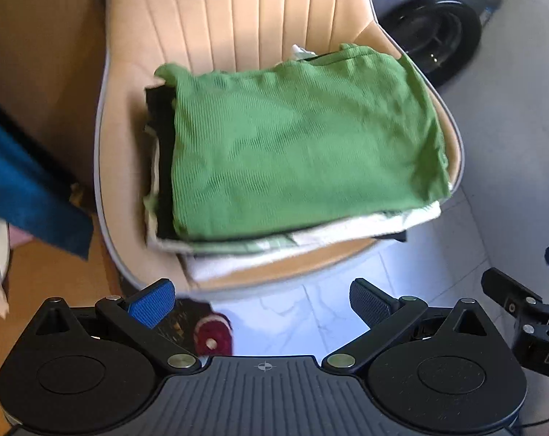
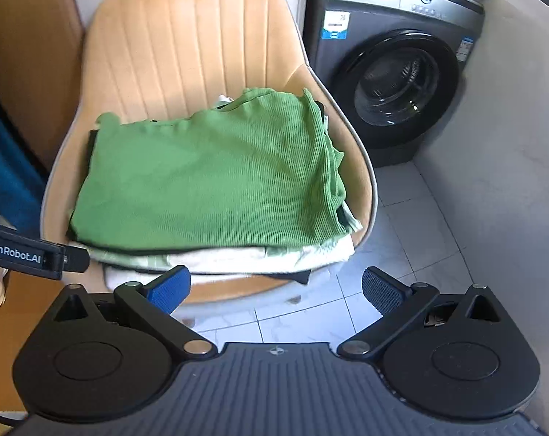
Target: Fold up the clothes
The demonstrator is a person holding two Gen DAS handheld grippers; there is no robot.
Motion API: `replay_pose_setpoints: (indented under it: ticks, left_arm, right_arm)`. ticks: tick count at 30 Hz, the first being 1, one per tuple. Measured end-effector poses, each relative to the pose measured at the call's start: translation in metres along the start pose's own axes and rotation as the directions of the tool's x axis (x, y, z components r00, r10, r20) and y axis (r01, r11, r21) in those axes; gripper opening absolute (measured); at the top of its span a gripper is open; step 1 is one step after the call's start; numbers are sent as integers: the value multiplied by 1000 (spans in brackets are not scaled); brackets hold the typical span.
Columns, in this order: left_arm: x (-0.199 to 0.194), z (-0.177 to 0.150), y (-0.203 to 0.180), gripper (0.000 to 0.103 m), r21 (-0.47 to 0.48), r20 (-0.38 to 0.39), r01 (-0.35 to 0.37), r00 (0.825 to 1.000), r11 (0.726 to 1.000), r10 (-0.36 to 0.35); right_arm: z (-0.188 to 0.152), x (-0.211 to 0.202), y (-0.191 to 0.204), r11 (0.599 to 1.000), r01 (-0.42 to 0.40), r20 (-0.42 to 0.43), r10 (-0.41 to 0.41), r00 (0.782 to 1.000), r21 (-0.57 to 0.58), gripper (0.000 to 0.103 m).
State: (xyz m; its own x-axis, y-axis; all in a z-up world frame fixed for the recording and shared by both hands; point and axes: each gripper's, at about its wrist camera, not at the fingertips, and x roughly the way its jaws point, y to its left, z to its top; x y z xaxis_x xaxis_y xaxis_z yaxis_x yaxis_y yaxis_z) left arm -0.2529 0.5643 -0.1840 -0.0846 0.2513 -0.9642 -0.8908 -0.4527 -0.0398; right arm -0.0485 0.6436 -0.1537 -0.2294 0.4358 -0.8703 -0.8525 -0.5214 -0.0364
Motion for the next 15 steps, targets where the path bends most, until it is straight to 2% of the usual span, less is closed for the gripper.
replay_pose_setpoints:
  ticks: [6, 15]
  left_arm:
    - [-18, -31, -22, 102, -3, 18, -14, 1000, 1000, 14]
    - [-40, -70, -54, 102, 6, 44, -35, 998, 999, 35]
  right_arm:
    - [-25, -31, -28, 999, -20, 23, 19, 1000, 44, 103]
    - [-56, -51, -49, 998, 18, -3, -18, 1000, 61, 102]
